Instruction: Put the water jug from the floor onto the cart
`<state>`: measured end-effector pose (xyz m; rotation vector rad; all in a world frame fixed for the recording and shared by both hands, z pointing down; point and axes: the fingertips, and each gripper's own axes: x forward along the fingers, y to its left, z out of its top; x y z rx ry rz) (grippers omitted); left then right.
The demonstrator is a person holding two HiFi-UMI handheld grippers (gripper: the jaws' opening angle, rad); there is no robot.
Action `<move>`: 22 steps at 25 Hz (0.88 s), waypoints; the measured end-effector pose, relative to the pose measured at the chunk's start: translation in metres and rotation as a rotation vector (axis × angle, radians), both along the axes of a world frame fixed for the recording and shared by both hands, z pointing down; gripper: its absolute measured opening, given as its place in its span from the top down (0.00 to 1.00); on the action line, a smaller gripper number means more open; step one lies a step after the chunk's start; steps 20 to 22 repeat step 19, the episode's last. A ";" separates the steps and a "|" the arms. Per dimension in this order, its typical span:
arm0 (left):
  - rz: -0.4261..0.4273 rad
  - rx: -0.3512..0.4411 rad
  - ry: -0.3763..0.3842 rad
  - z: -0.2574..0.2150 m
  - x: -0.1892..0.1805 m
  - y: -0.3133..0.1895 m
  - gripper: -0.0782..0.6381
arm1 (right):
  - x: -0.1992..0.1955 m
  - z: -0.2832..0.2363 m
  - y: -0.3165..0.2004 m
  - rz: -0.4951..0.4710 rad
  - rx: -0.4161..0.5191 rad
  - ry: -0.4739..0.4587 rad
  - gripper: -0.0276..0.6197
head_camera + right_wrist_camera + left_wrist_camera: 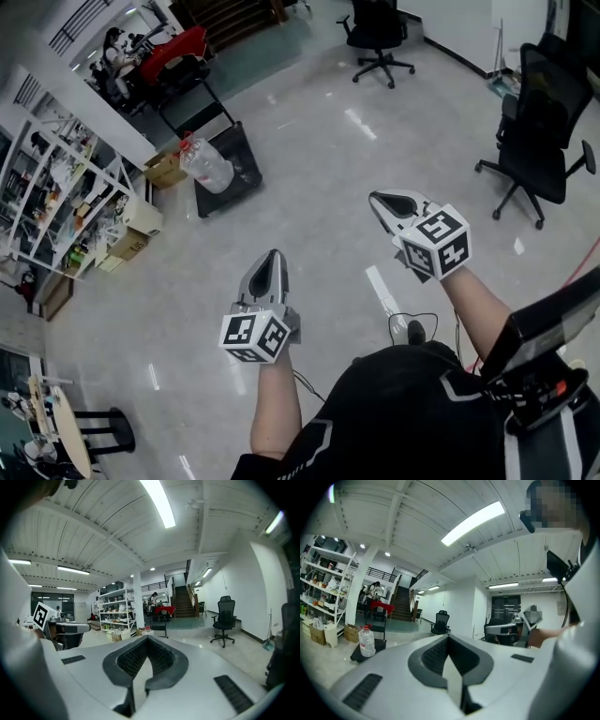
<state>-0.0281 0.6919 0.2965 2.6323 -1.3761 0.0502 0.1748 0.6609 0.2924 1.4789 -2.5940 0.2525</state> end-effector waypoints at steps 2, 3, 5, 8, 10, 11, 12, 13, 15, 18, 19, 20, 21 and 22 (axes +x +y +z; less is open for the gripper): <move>0.002 0.005 -0.003 -0.001 -0.004 0.002 0.90 | -0.003 0.000 0.003 0.002 -0.002 0.002 0.95; 0.001 0.008 -0.005 -0.001 -0.005 0.003 0.90 | -0.004 0.001 0.004 0.002 -0.002 0.002 0.95; -0.003 0.015 -0.004 -0.003 -0.005 0.002 0.90 | -0.002 0.001 0.005 0.002 0.002 0.002 0.95; -0.001 0.017 0.007 -0.005 -0.001 0.001 0.90 | 0.003 0.000 0.004 0.003 0.006 0.003 0.95; 0.002 0.019 0.002 -0.006 0.000 0.000 0.90 | 0.005 0.001 0.002 0.007 0.005 0.004 0.95; 0.003 0.021 0.000 -0.006 0.000 -0.001 0.90 | 0.006 0.001 0.001 0.008 0.005 0.004 0.95; 0.002 0.023 0.000 -0.007 0.000 -0.003 0.90 | 0.007 0.000 -0.002 0.009 0.006 0.004 0.95; 0.001 0.025 0.000 -0.008 0.001 -0.005 0.90 | 0.007 0.000 -0.004 0.008 0.007 0.005 0.95; -0.001 0.024 -0.002 -0.008 0.002 -0.009 0.90 | 0.008 -0.001 -0.008 0.004 0.007 0.007 0.95; -0.004 0.021 -0.007 -0.009 0.002 -0.012 0.90 | 0.007 -0.002 -0.012 -0.001 0.006 0.010 0.95; -0.005 0.020 -0.009 -0.009 0.001 -0.013 0.90 | 0.006 -0.003 -0.013 -0.003 0.005 0.011 0.95; -0.005 0.020 -0.009 -0.009 0.001 -0.013 0.90 | 0.006 -0.003 -0.013 -0.003 0.005 0.011 0.95; -0.005 0.020 -0.009 -0.009 0.001 -0.013 0.90 | 0.006 -0.003 -0.013 -0.003 0.005 0.011 0.95; -0.005 0.020 -0.009 -0.009 0.001 -0.013 0.90 | 0.006 -0.003 -0.013 -0.003 0.005 0.011 0.95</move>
